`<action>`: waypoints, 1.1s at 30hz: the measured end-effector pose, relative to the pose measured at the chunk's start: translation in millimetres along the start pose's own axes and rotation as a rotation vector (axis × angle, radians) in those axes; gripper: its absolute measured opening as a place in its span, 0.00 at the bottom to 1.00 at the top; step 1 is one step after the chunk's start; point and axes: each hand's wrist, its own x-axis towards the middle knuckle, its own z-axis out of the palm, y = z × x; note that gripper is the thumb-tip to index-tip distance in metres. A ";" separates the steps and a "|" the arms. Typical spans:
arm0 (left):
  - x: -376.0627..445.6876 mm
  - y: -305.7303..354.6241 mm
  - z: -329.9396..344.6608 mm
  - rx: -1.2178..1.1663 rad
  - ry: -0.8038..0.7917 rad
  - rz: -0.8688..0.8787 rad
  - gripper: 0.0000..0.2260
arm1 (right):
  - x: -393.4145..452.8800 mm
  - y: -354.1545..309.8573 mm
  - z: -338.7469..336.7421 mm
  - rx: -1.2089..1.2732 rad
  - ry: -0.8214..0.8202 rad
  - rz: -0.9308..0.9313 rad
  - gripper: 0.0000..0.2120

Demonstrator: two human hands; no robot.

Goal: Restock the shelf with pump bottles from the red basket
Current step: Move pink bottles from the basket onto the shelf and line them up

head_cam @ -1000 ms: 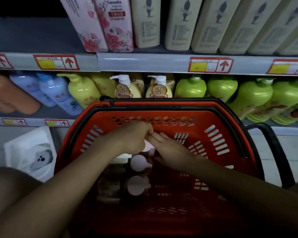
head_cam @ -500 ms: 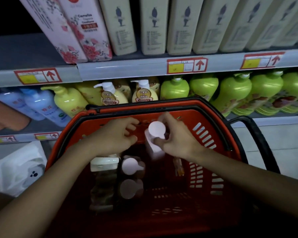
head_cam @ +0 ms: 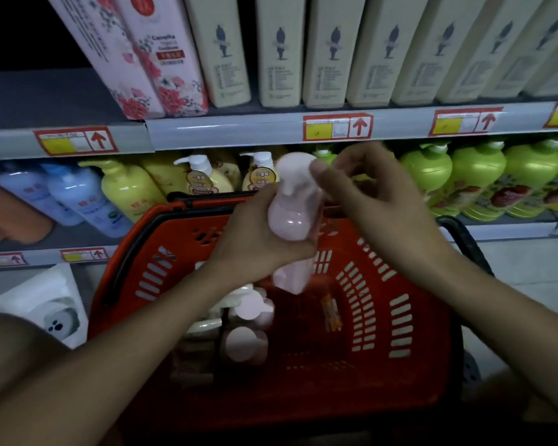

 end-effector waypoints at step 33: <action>96.8 355.2 -63.8 -0.227 0.132 0.555 0.21 | 83.0 -194.6 -221.6 -0.071 0.180 -0.635 0.27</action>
